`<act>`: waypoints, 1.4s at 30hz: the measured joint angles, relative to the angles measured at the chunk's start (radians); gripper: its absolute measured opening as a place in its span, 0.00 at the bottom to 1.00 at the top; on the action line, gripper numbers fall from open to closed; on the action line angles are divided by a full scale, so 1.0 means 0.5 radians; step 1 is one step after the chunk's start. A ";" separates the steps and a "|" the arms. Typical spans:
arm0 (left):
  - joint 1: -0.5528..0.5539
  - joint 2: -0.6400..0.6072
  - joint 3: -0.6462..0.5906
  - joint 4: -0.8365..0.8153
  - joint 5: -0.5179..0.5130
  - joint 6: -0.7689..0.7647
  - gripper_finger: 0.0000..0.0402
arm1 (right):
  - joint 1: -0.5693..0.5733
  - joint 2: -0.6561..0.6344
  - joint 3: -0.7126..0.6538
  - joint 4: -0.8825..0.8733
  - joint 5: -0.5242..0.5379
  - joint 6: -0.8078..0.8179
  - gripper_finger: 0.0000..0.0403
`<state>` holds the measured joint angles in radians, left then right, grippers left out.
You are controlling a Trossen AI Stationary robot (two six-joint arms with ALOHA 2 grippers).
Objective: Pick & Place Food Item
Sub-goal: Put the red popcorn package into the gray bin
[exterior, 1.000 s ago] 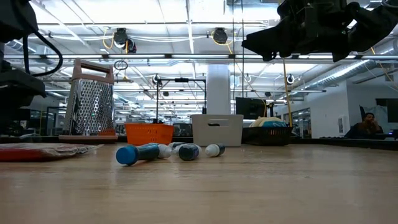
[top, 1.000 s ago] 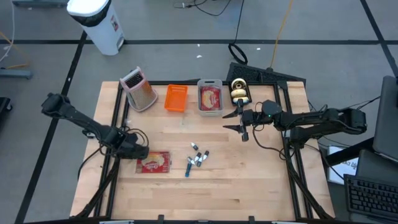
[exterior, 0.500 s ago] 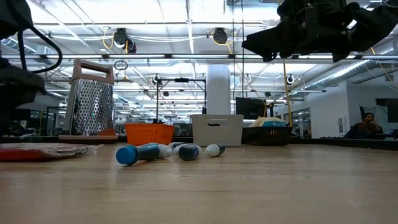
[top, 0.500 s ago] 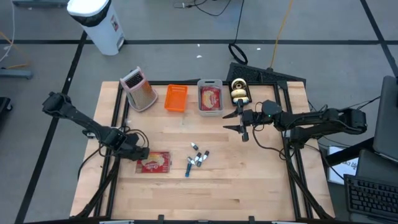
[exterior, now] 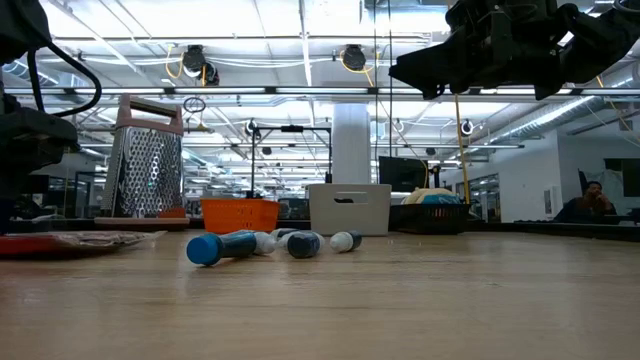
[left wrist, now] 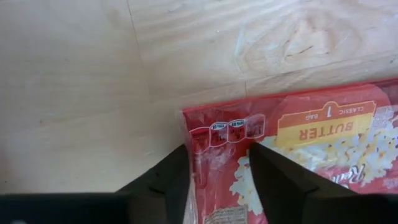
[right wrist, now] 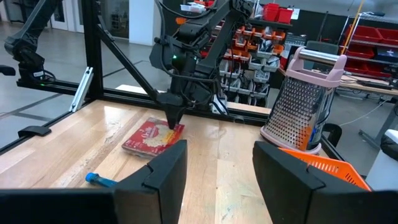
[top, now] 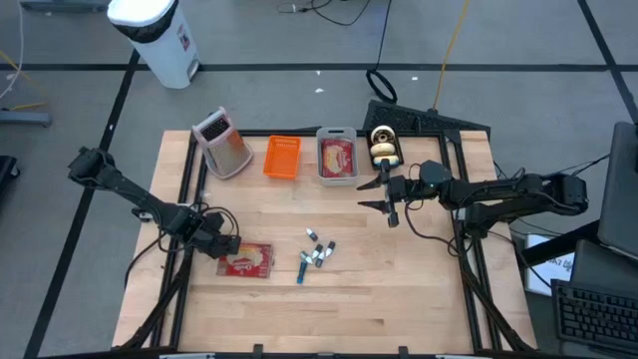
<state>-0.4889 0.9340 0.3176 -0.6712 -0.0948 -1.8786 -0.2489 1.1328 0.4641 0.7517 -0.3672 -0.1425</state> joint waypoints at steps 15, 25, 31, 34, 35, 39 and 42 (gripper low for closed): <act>0.004 -0.067 0.005 -0.052 -0.352 0.094 0.01 | 0.000 0.000 0.000 -0.003 -0.001 0.003 0.42; 0.035 -0.219 0.361 -0.069 -0.733 0.604 0.00 | 0.005 0.002 0.000 0.000 0.009 0.011 0.42; 0.103 -0.188 0.666 -0.068 -0.808 1.069 0.00 | 0.040 0.002 0.000 0.033 0.158 0.064 0.42; 0.156 -0.151 0.817 -0.067 -0.796 1.295 0.00 | 0.090 0.002 0.000 0.039 0.286 0.059 0.42; 0.176 -0.132 0.862 -0.068 -0.776 1.372 0.00 | 0.106 0.008 0.000 0.044 0.317 0.062 0.42; 0.262 -0.030 1.022 -0.070 -0.665 1.615 0.00 | 0.149 0.081 0.049 0.033 0.317 0.174 0.42; 0.341 0.087 1.121 -0.072 -0.504 1.781 0.00 | 0.179 0.190 0.151 0.014 0.316 0.231 0.42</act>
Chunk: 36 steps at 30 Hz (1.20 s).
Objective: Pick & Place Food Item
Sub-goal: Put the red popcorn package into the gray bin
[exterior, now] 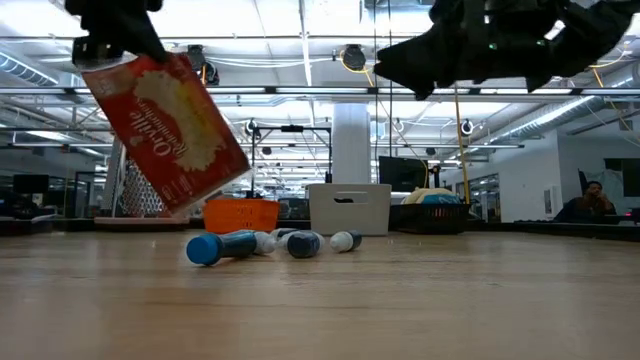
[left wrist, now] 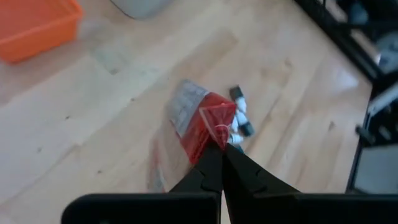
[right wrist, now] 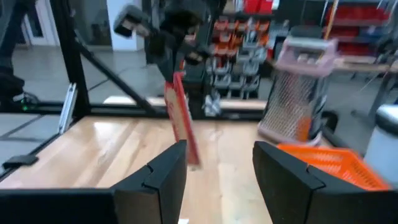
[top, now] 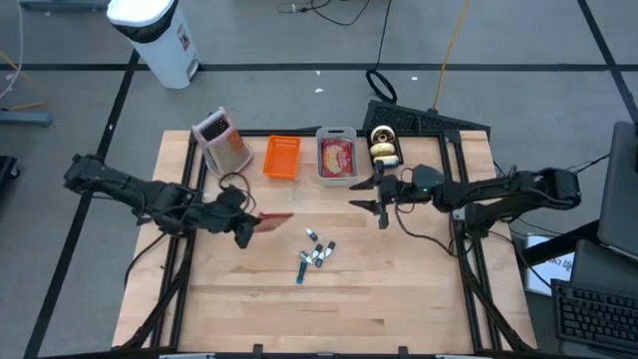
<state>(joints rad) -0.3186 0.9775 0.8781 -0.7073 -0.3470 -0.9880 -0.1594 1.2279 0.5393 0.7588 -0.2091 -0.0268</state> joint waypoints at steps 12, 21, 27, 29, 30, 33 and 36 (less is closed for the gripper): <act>0.238 0.563 0.363 -0.294 0.491 0.297 0.00 | 0.176 0.640 0.707 -0.517 -0.040 -0.077 0.52; 0.258 0.861 0.654 -0.474 0.562 0.600 0.00 | 0.221 0.992 1.118 -0.613 -0.434 -0.059 0.62; 0.259 0.942 0.754 -0.457 0.553 0.753 0.00 | 0.220 1.200 1.284 -0.590 -0.534 -0.021 0.60; 0.259 0.941 0.756 -0.453 0.545 0.762 0.00 | 0.228 1.222 1.301 -0.591 -0.535 -0.021 0.60; 0.259 0.941 0.757 -0.449 0.529 0.763 0.00 | 0.232 1.229 1.307 -0.586 -0.535 -0.022 0.60; 0.259 0.941 0.757 -0.444 0.492 0.785 0.00 | 0.243 1.270 1.330 -0.543 -0.534 -0.021 0.60; 0.259 0.940 0.757 -0.424 0.487 0.831 0.00 | 0.250 1.275 1.330 -0.540 -0.533 -0.022 0.60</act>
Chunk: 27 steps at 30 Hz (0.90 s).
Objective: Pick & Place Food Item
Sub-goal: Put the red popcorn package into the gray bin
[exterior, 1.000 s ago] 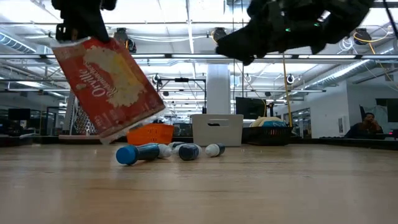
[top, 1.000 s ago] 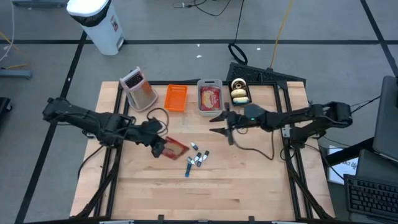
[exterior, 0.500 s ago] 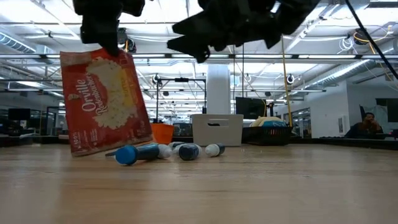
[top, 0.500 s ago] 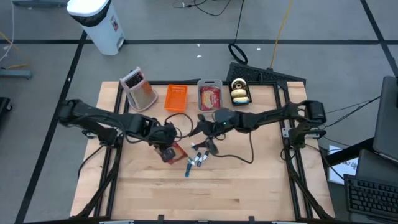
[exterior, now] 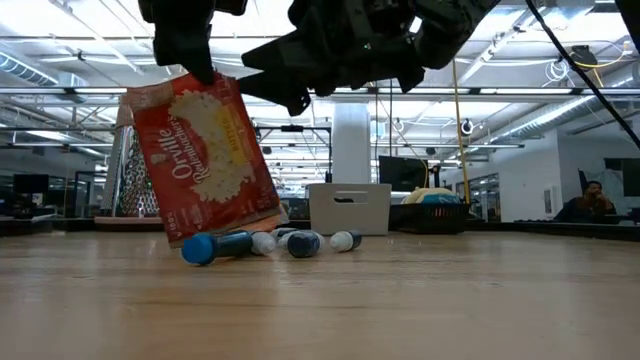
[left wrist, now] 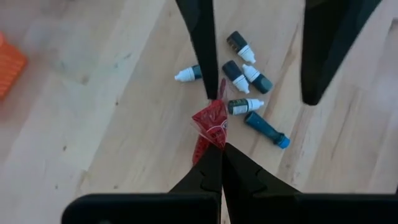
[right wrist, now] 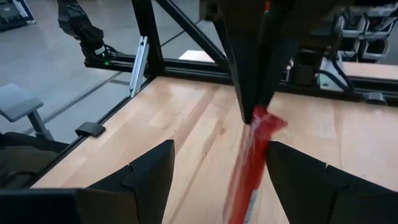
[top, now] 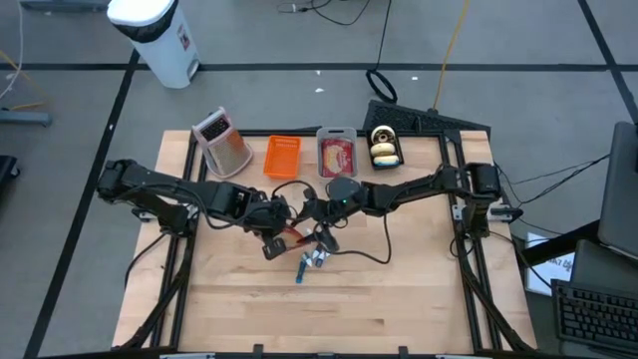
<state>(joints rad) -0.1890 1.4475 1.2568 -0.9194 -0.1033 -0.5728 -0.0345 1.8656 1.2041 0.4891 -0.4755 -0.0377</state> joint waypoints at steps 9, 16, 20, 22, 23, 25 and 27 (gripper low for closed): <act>-0.062 -0.140 0.000 0.000 -0.463 0.027 0.00 | -0.070 -0.167 -0.002 -0.580 0.207 -0.109 0.57; -0.140 -0.392 0.000 0.231 -0.825 0.121 0.00 | -0.179 -0.382 -0.112 -0.742 0.454 -0.121 0.55; -0.170 -0.518 0.000 0.505 -0.961 0.351 0.00 | -0.209 -0.438 -0.268 -0.393 0.476 -0.066 0.55; -0.181 -0.550 0.000 0.644 -0.971 0.466 0.00 | -0.207 -0.444 -0.350 -0.124 0.474 -0.037 0.55; -0.181 -0.564 0.001 0.702 -0.972 0.522 0.00 | -0.197 -0.444 -0.383 0.021 0.473 -0.020 0.55; -0.181 -0.578 0.000 0.749 -0.970 0.598 0.00 | -0.174 -0.445 -0.447 0.287 0.471 0.011 0.54; -0.181 -0.581 0.000 0.797 -0.971 0.630 0.00 | -0.145 -0.445 -0.503 0.517 0.471 0.021 0.54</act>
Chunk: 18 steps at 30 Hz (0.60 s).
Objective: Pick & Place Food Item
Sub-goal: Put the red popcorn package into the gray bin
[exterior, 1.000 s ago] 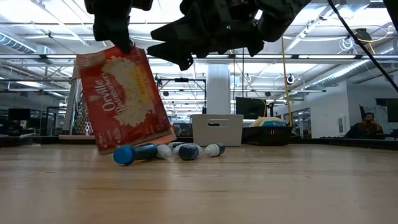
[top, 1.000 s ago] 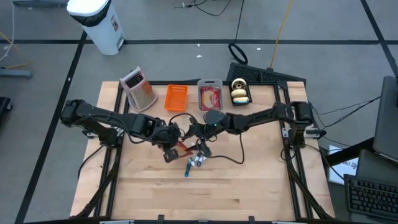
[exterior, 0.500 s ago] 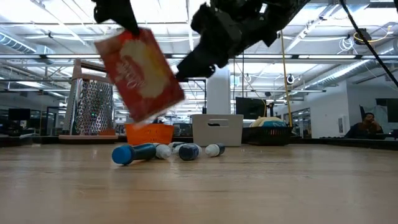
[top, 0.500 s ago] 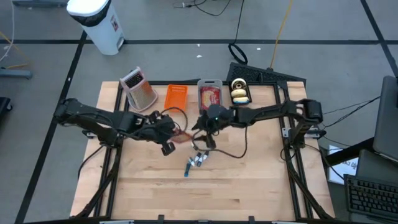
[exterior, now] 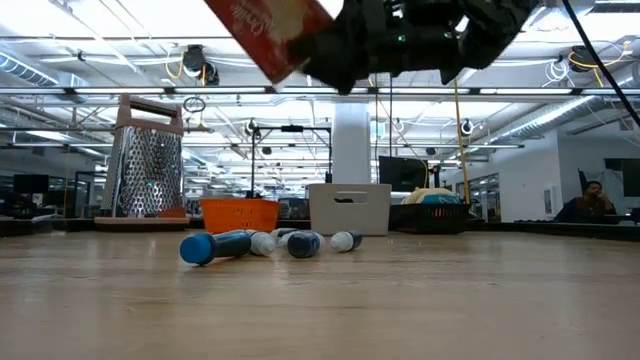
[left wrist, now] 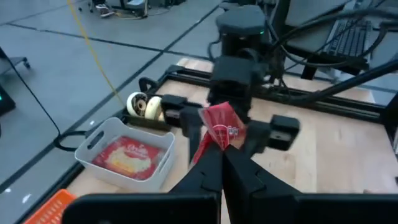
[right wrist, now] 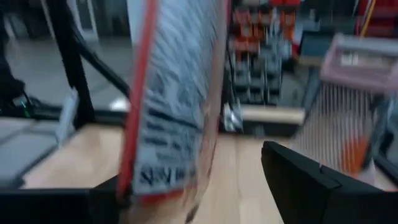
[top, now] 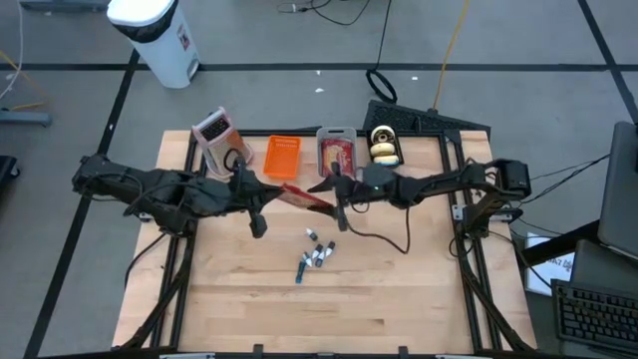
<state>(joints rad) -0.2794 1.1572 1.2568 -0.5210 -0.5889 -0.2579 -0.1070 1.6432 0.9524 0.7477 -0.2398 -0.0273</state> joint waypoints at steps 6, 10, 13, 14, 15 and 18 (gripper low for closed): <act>0.000 0.000 0.000 0.008 -0.069 0.032 0.00 | 0.085 -0.001 -0.048 0.265 0.003 -0.041 0.53; 0.000 0.000 0.000 0.034 -0.098 0.042 0.00 | 0.089 0.000 -0.048 0.262 0.006 -0.017 0.48; 0.000 0.000 0.000 0.072 -0.106 0.085 0.00 | 0.085 0.000 -0.048 0.254 0.016 0.019 0.42; 0.000 0.000 0.000 0.094 -0.111 0.098 0.00 | 0.086 0.000 -0.048 0.256 0.015 0.028 0.39; 0.000 0.000 0.000 0.110 -0.113 0.109 0.00 | 0.086 0.000 -0.048 0.257 0.015 0.030 0.37; 0.000 0.000 0.000 0.115 -0.115 0.127 0.00 | 0.087 0.000 -0.048 0.261 0.014 0.028 0.27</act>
<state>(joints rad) -0.2794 1.1572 1.2568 -0.4633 -0.6464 -0.1944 -0.0635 1.6432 0.9283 0.8782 -0.2325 -0.0132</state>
